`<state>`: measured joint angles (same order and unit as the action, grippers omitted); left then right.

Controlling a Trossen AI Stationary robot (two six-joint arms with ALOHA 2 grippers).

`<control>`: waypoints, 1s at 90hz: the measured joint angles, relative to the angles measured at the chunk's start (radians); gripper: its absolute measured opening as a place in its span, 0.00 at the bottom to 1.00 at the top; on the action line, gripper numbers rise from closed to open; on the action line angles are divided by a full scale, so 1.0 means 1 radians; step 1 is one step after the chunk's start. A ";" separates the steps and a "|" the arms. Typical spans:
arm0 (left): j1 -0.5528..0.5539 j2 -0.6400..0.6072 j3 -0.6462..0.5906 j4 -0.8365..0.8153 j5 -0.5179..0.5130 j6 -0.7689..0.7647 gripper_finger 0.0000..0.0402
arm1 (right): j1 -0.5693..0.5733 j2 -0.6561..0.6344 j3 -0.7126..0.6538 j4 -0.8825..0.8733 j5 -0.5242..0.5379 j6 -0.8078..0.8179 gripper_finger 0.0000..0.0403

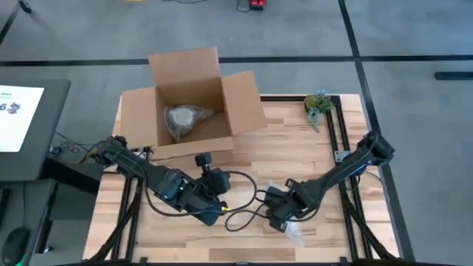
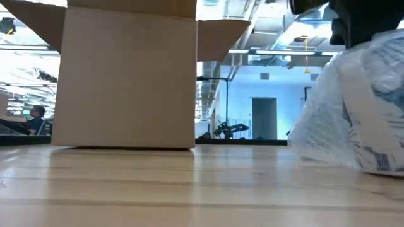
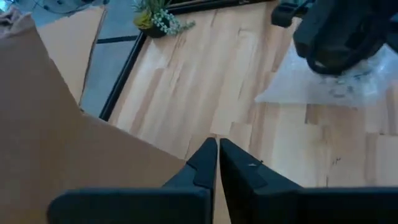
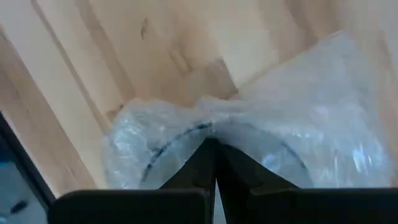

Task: Wrap mug
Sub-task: Wrap the blue patterned mug with the bubble wrap

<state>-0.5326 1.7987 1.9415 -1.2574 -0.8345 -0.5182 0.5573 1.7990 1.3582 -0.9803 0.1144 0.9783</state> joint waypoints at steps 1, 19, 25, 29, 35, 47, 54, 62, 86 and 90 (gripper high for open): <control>-0.001 0.000 0.000 0.000 0.000 -0.001 0.00 | 0.001 0.004 0.000 0.001 0.000 -0.003 0.00; -0.005 0.000 0.000 0.000 0.001 -0.020 0.00 | 0.010 0.045 -0.001 0.011 -0.010 -0.019 0.00; -0.005 0.000 0.000 0.000 0.001 -0.019 0.00 | 0.010 0.019 -0.002 0.002 -0.011 -0.015 0.00; -0.005 0.000 0.000 0.000 0.002 -0.020 0.00 | 0.010 -0.006 -0.007 -0.009 -0.011 -0.006 0.00; -0.005 0.000 0.000 0.002 0.005 -0.021 0.00 | 0.010 -0.062 -0.011 -0.038 -0.013 0.008 0.00; -0.006 0.000 0.000 0.015 0.010 -0.016 0.00 | 0.014 -0.200 -0.008 -0.071 -0.015 0.042 0.00; -0.006 0.000 0.000 0.021 0.018 -0.016 0.00 | 0.028 -0.249 -0.008 -0.052 -0.022 0.046 0.00; -0.006 0.000 0.000 0.023 0.018 -0.018 0.00 | 0.037 -0.268 -0.008 -0.049 -0.046 0.057 0.00; -0.010 0.000 0.000 0.049 0.018 -0.019 0.00 | 0.036 -0.175 -0.178 0.176 -0.151 0.058 0.00; -0.011 0.000 0.000 0.052 0.018 -0.020 0.00 | 0.028 -0.155 -0.203 0.191 -0.152 0.074 0.00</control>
<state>-0.5433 1.7992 1.9415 -1.2052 -0.8165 -0.5377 0.5852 1.6436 1.1555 -0.7895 -0.0374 1.0526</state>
